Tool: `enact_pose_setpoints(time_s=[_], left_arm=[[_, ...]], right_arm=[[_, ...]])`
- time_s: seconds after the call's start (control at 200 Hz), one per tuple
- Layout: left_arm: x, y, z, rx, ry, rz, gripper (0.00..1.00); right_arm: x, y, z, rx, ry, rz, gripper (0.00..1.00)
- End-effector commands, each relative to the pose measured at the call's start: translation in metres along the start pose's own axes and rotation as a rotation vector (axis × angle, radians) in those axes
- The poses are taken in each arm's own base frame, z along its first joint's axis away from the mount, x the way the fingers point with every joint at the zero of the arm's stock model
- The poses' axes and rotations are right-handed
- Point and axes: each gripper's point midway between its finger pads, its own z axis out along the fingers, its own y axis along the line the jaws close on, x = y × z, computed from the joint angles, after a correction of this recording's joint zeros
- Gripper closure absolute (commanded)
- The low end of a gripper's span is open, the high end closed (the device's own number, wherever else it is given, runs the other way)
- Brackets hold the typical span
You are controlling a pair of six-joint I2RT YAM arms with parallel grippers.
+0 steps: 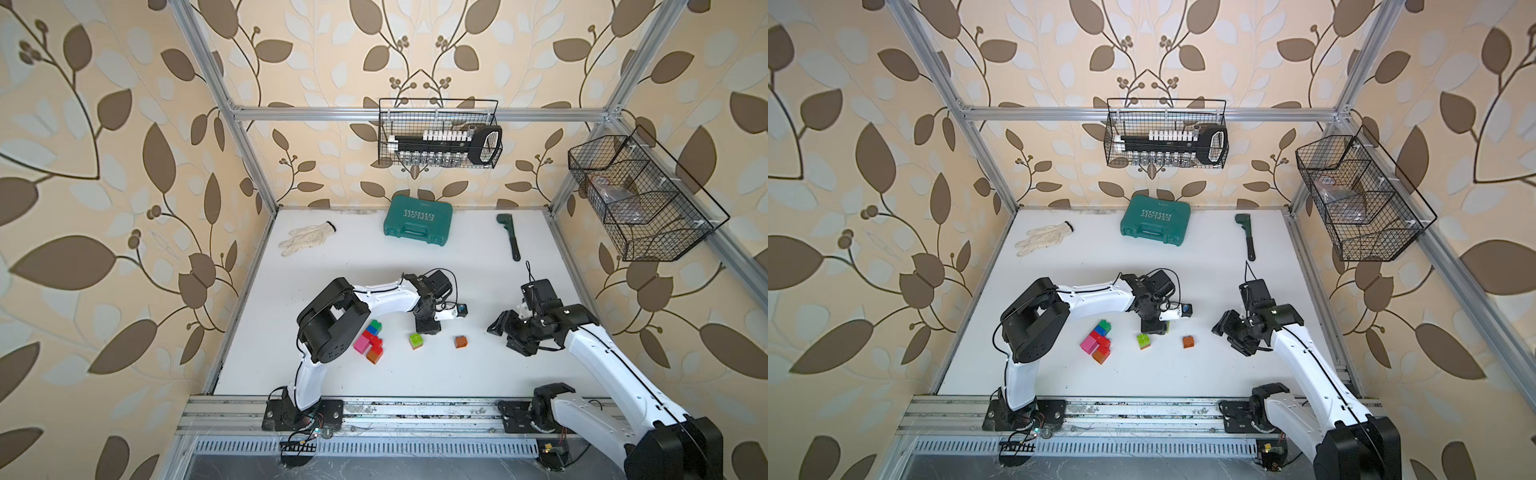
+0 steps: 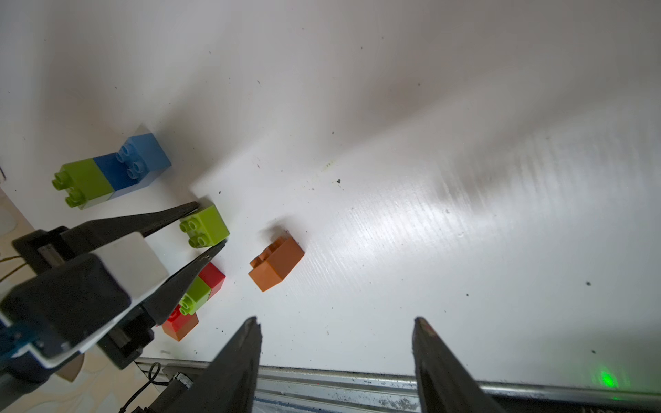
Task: Assemble the letter h with lego
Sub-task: Adjust the lego brick at the center of the board, then pick up the lego brick from the center of the board.
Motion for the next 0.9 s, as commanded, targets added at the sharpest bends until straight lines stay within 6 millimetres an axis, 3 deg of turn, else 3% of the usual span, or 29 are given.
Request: enact_pose_setpoints(time_s=[0.0, 0.225, 0.39, 0.51, 0.68, 0.895], left_arm=[[-0.004, -0.007, -0.005, 0.026, 0.008, -0.004, 0.46], [-0.018, -0.017, -0.040, 0.080, -0.083, -0.016, 0.34], [-0.020, -0.012, -0.073, 0.147, -0.168, -0.085, 0.32], [-0.018, -0.003, -0.097, 0.184, -0.254, -0.131, 0.30], [-0.017, 0.008, -0.125, 0.186, -0.358, -0.182, 0.27], [-0.015, 0.021, -0.142, 0.134, -0.410, -0.195, 0.23]], right_arm=[[0.011, -0.011, 0.000, 0.058, 0.040, -0.023, 0.36], [0.034, -0.008, 0.005, 0.124, 0.041, -0.037, 0.35], [0.052, 0.015, 0.023, 0.138, -0.003, -0.009, 0.34], [0.049, 0.021, 0.037, 0.203, -0.035, 0.049, 0.33], [0.041, 0.050, 0.051, 0.121, -0.076, 0.170, 0.32], [0.027, 0.046, 0.059, 0.164, -0.174, 0.298, 0.29]])
